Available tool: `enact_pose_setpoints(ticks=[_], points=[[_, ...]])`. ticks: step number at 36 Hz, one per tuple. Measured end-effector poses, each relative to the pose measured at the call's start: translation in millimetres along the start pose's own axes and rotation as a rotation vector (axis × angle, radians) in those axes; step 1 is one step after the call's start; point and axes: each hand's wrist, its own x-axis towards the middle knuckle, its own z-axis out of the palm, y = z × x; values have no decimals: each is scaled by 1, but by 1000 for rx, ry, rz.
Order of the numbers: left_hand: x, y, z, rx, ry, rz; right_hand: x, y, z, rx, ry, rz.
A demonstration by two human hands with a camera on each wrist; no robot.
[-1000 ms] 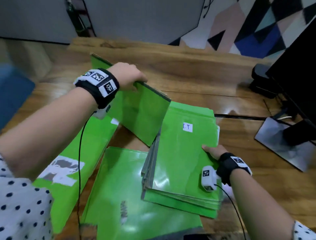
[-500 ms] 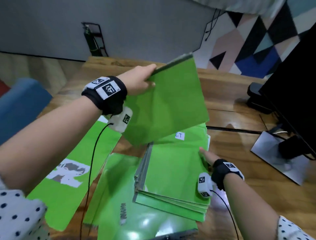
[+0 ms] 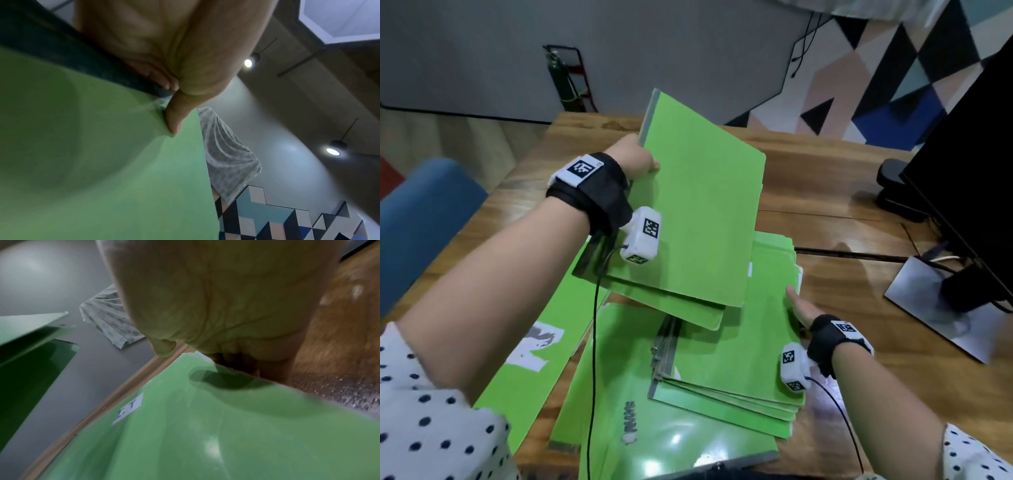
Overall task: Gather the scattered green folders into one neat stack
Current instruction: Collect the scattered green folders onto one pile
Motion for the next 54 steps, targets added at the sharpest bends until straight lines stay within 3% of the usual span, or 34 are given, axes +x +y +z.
enact_pose_setpoints(ticks=[15, 22, 25, 30, 40, 47, 50, 52, 54], points=[[6, 41, -3, 59, 95, 14, -2, 5, -5, 126, -43, -48], [-2, -34, 77, -133, -113, -159, -7, 18, -13, 327, -66, -27], [-20, -70, 109, -91, -128, -210, -12, 18, -12, 347, -111, -30], [-42, -109, 135, 60, -120, -239, -25, 5, -10, 173, -67, -31], [-71, -115, 181, 15, -362, -428, -12, 4, 0, -50, -20, 3], [-80, -105, 199, 73, -470, -268, -8, 2, 11, -70, 45, 12], [-80, -118, 183, -23, -548, -196, -1, 7, 11, -130, 93, 17], [-80, -134, 169, -100, -533, -224, 2, 9, 10, -170, 112, 23], [-80, -154, 156, -61, -418, -321, 10, 10, 5, -190, 94, 26]])
